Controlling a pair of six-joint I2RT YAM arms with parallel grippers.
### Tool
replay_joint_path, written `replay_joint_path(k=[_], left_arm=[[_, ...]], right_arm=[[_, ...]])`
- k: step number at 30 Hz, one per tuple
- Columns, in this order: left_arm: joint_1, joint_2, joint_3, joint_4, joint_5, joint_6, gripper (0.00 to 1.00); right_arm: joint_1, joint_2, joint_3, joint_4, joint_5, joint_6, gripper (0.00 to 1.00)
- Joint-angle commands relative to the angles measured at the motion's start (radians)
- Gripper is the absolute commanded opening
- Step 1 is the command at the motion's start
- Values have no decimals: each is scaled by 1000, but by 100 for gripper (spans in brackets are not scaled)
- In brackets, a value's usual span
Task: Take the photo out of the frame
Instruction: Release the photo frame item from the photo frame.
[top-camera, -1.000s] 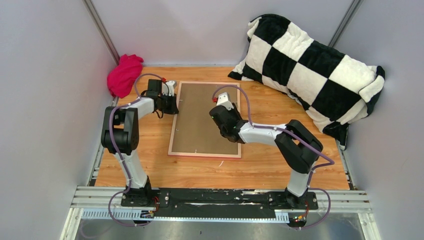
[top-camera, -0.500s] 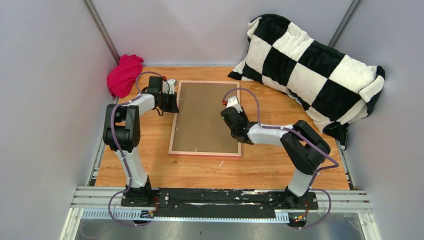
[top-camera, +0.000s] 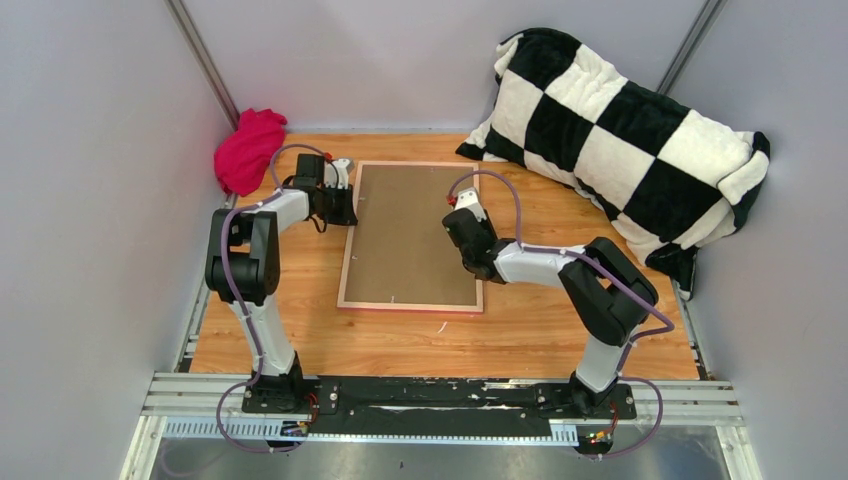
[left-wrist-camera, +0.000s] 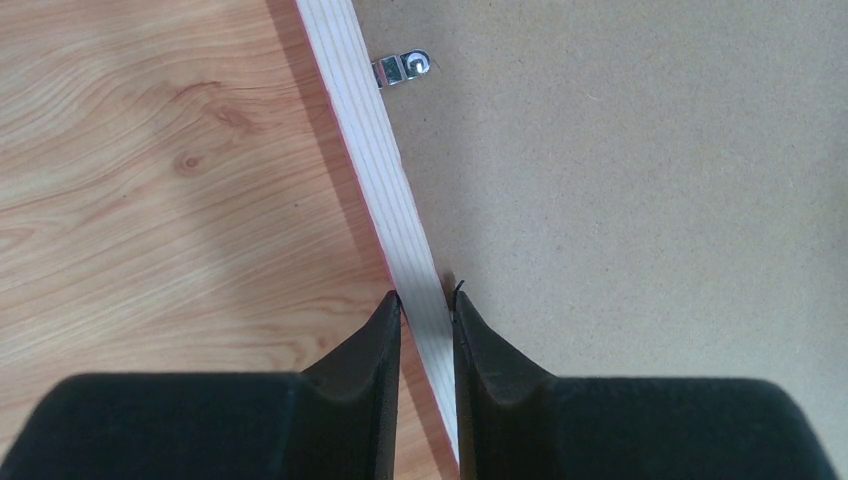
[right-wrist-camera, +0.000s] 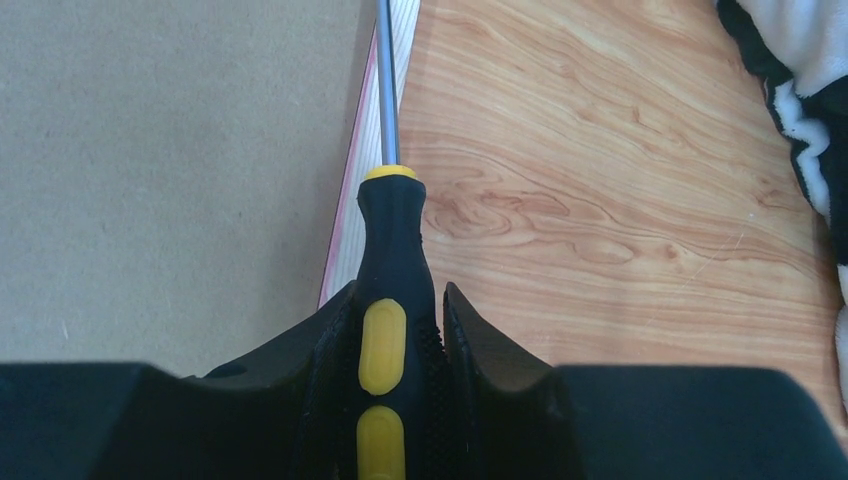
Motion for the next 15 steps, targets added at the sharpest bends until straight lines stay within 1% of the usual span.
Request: replay_joint_path(k=[1, 8, 12, 15], left_arm=[[1, 37, -61, -117, -34, 31, 0], [1, 19, -85, -117, -29, 30, 0], [2, 13, -96, -114, -32, 30, 0], [2, 10, -97, -114, -39, 26, 0]], right_arm=[[-13, 53, 60, -42, 113, 40, 0], [-14, 5, 81, -134, 29, 97, 0], [-14, -3, 119, -265, -23, 153, 0], [-14, -28, 112, -302, -65, 171, 0]])
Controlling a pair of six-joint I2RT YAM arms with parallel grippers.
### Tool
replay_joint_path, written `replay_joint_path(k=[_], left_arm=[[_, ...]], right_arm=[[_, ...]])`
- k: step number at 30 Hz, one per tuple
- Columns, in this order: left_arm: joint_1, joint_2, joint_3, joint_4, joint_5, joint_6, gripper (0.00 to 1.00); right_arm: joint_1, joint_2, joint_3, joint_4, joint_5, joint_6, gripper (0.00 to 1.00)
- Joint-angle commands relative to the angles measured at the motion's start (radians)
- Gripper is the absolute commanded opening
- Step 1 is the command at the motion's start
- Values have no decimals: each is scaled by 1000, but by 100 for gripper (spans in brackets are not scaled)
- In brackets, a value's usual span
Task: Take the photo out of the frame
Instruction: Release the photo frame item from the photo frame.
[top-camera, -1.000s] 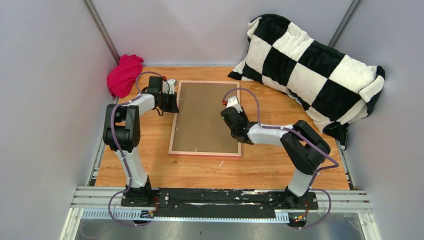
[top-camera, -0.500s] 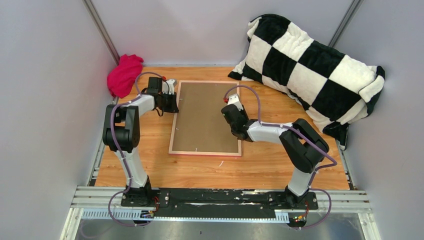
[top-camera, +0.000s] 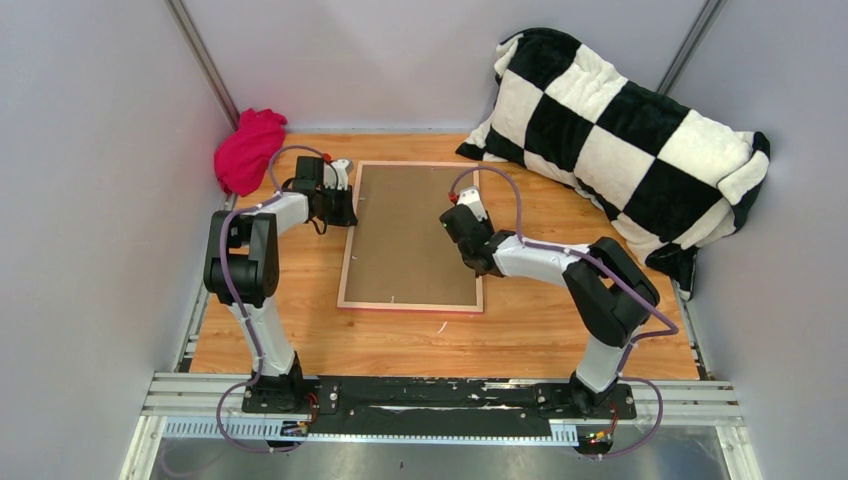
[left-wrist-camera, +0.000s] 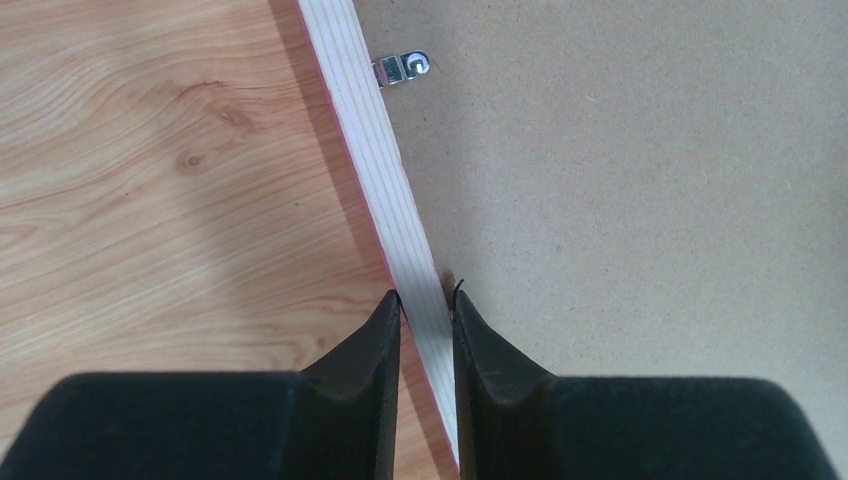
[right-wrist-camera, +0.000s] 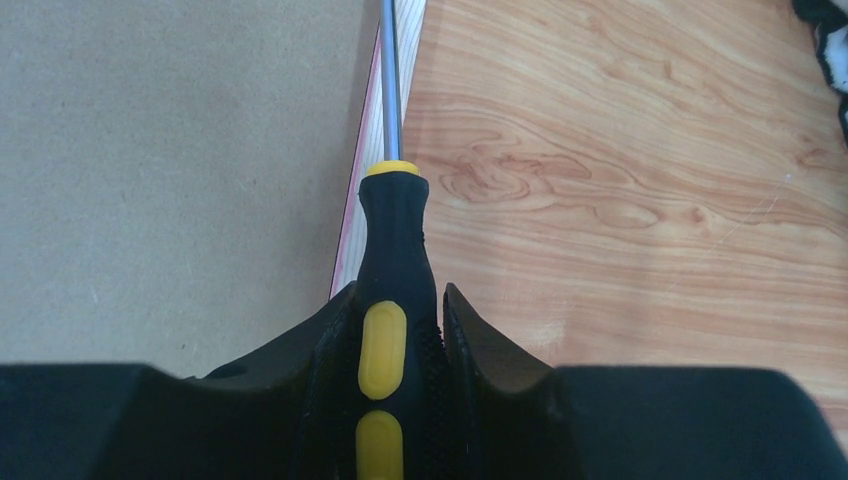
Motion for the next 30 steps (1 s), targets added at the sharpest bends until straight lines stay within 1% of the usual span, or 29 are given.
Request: replay_joint_path(k=[1, 7, 12, 16, 17, 19, 21, 27, 30], left_arm=[[3, 29, -61, -149, -39, 33, 0], [3, 28, -61, -149, -39, 34, 0], [2, 28, -62, -147, -36, 36, 0], [3, 24, -68, -145, -35, 38, 0], [0, 22, -70, -143, -36, 39, 0], [1, 20, -74, -143, -37, 39, 0], [1, 20, -73, -147, -37, 39, 0], [0, 24, -68, -146, -39, 33, 0], [1, 25, -67, -147, -40, 34, 0]], right_arm=[[-13, -56, 17, -132, -48, 74, 0], [-13, -34, 29, -174, -23, 112, 0], [-6, 29, 74, -186, 82, 143, 0], [-5, 122, 165, -188, 173, 135, 0], [-7, 143, 184, -193, 176, 130, 0], [-11, 160, 198, -201, 148, 129, 0], [-10, 144, 182, -206, 101, 131, 0], [-11, -6, 110, -222, -15, 133, 0], [-11, -41, 91, -252, -56, 148, 0]])
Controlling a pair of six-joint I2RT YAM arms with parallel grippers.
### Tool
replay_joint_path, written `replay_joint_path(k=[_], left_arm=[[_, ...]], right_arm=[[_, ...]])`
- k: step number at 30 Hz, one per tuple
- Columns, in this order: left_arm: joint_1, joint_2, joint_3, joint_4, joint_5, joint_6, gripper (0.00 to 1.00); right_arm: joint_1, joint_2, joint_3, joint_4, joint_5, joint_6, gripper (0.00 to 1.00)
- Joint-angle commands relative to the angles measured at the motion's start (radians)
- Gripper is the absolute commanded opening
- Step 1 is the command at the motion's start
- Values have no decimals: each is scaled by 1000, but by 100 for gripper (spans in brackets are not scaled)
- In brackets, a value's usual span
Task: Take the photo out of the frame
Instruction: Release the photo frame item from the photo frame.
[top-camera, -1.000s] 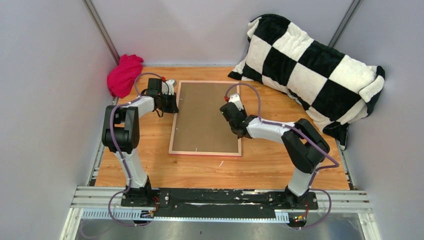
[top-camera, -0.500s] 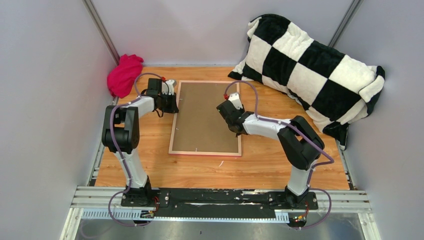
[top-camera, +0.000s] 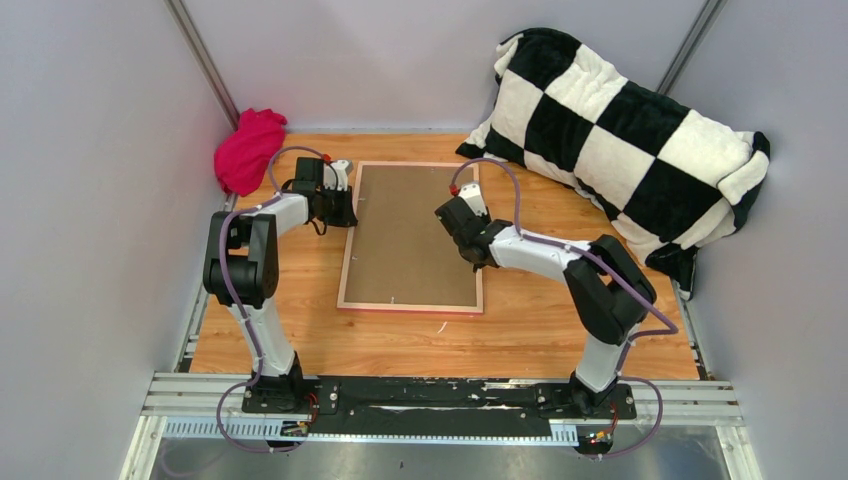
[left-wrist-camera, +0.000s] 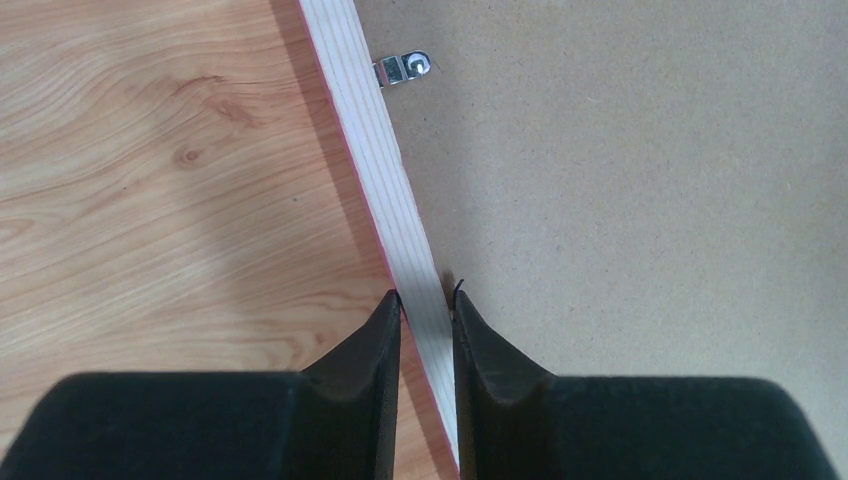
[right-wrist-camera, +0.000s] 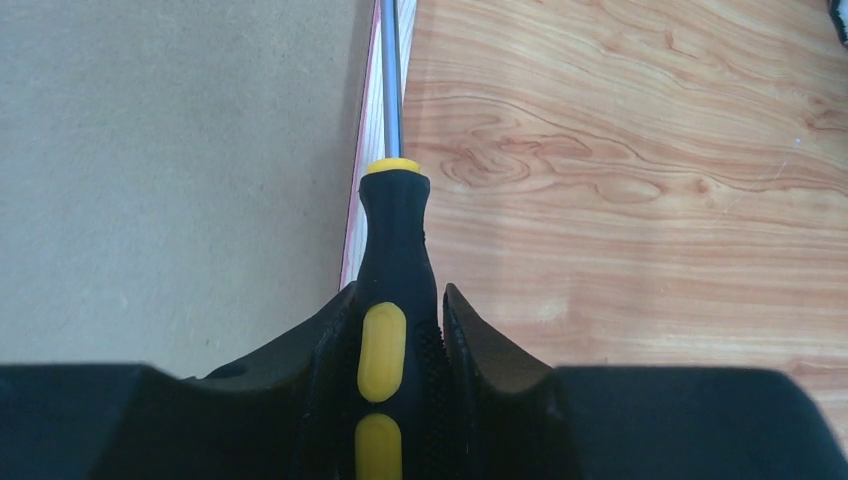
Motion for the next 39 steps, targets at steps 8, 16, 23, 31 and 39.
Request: replay_joint_path(k=[8, 16, 23, 31, 39], left_arm=[[1, 34, -53, -159, -41, 36, 0], [0, 34, -54, -154, -40, 39, 0], [1, 32, -56, -151, -39, 42, 0], [1, 29, -61, -140, -40, 43, 0], [2, 27, -64, -128, -35, 48, 0]], right_arm=[[-10, -39, -31, -99, -49, 60, 0], [-8, -5, 2, -110, -28, 69, 0], [-10, 54, 55, -110, 28, 59, 0], [-25, 56, 48, -40, 3, 13, 0], [-71, 41, 39, 57, -108, -48, 0]])
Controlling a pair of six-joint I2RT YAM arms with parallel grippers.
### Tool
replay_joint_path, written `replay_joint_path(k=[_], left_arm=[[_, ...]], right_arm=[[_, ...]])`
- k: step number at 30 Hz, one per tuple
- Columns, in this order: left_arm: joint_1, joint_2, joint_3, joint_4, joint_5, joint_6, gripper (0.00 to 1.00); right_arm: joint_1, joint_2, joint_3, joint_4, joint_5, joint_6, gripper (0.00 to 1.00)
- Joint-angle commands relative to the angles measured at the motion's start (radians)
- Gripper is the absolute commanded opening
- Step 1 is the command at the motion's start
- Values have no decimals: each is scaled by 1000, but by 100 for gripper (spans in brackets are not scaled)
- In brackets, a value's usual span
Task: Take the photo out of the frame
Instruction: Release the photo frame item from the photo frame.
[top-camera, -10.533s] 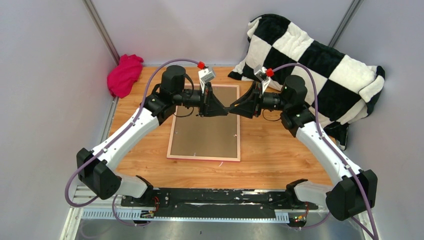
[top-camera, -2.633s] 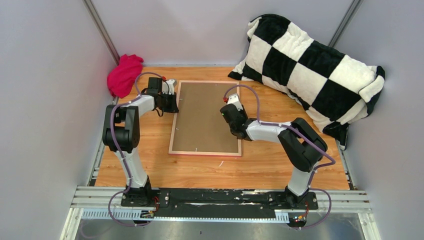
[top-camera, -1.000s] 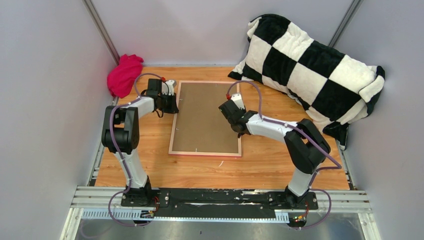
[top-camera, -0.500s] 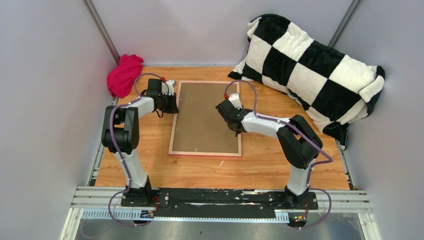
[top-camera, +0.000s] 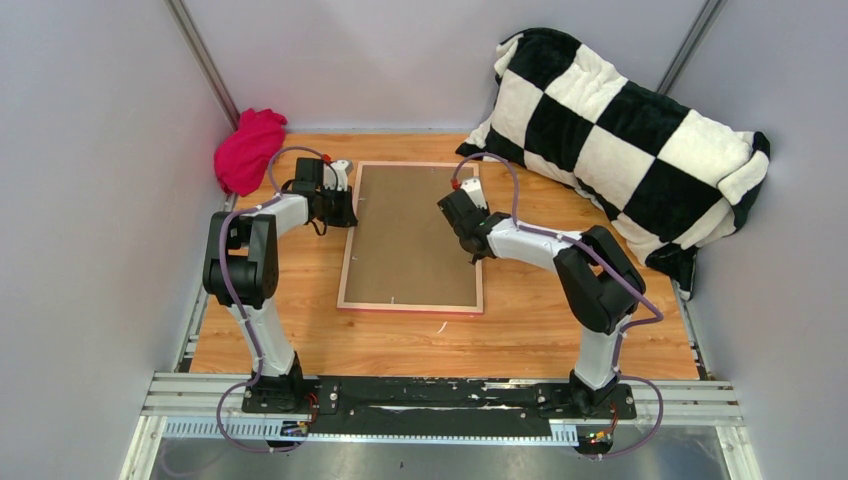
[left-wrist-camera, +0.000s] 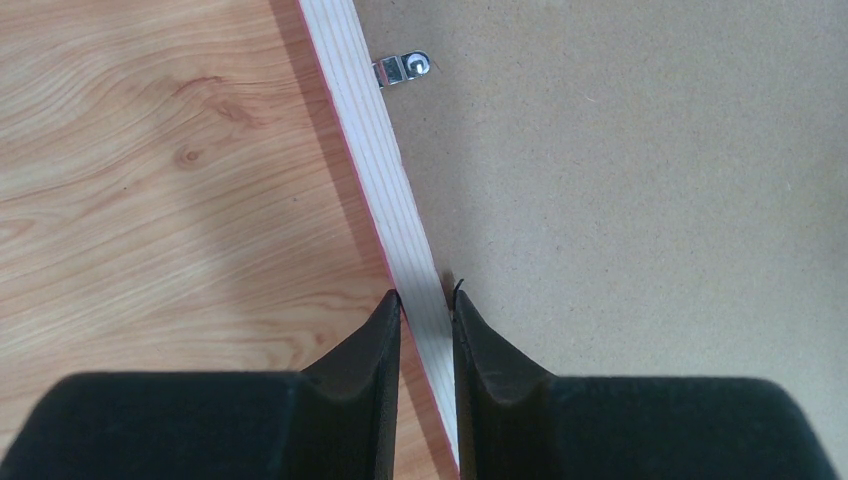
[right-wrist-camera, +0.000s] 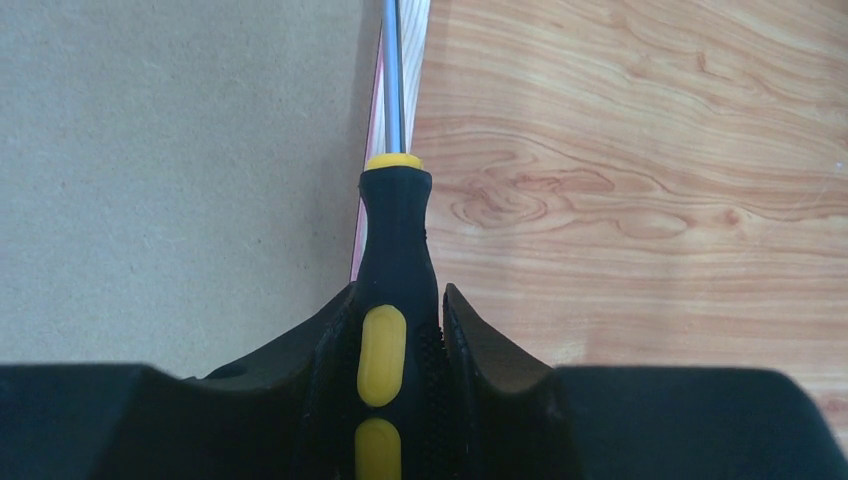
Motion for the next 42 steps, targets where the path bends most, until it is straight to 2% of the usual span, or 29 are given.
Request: replay_joint_path(k=[1, 13, 23, 28, 32, 38, 42], left_arm=[[2, 29, -59, -137, -35, 47, 0], [2, 29, -60, -128, -31, 52, 0], [3, 27, -63, -125, -31, 55, 0], [3, 29, -63, -124, -35, 56, 0], [3, 29, -62, -122, -43, 48, 0], [5, 38, -49, -140, -57, 36, 0], [11, 31, -42, -160, -4, 43, 0]], right_arm=[[-32, -6, -11, 67, -59, -43, 0], [-33, -35, -38, 73, -152, -78, 0], [-36, -82, -31, 71, -126, -86, 0], [-36, -122, 7, 7, -104, -83, 0], [-34, -164, 39, -116, -93, -51, 0], [-30, -252, -35, -163, -91, -58, 0], [-32, -286, -71, -163, -59, -71, 0]])
